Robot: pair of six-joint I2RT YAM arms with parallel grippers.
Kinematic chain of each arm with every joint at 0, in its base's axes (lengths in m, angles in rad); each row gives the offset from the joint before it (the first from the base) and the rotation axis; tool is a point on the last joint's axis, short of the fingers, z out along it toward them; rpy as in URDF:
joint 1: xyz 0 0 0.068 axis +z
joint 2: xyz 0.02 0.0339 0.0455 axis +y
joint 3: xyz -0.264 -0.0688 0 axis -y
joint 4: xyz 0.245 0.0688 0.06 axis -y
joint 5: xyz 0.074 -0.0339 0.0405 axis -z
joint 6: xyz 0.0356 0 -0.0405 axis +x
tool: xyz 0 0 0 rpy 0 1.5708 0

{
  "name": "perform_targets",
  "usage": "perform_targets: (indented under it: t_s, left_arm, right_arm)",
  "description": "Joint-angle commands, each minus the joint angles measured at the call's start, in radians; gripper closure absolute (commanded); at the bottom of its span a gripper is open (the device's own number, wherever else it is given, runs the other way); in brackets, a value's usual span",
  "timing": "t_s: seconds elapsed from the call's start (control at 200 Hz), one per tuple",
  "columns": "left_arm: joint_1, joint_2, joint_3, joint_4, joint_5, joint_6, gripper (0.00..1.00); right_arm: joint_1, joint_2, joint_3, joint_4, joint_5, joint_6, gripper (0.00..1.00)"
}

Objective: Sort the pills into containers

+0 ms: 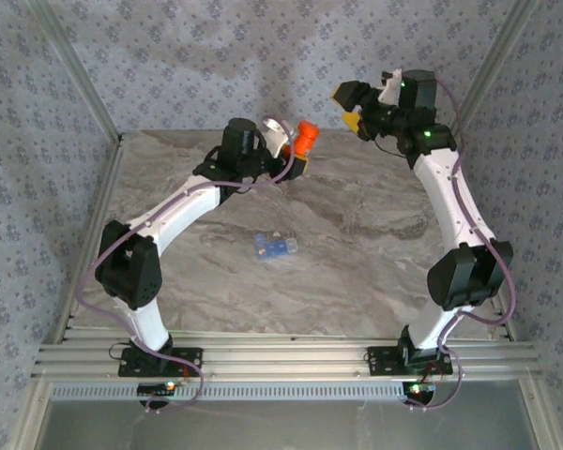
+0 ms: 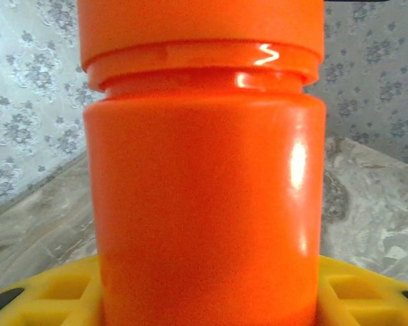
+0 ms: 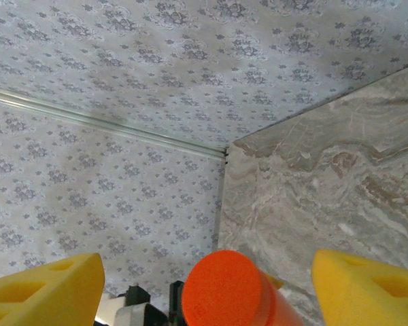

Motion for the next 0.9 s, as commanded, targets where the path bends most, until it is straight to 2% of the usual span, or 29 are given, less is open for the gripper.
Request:
perform_targets:
  t_s: [0.0, 0.165, 0.47, 0.895]
  left_arm:
    - [0.009, -0.038, 0.065, -0.008, 0.105, -0.026, 1.00]
    - [0.011, -0.016, 0.114, -0.076, 0.171, -0.030, 1.00]
    - [0.012, -0.010, 0.131, -0.099, 0.223, -0.043, 1.00]
    - [0.011, -0.013, 0.129, -0.105, 0.225, -0.040, 1.00]
  right_arm:
    - [-0.008, 0.007, 0.036, -0.047, -0.095, -0.150, 0.19]
    - [0.012, 0.022, 0.104, -0.144, -0.150, -0.328, 0.18]
    - [0.065, 0.065, 0.199, -0.303, -0.173, -0.472, 0.18]
    - [0.086, 0.082, 0.190, -0.332, -0.164, -0.489, 0.23]
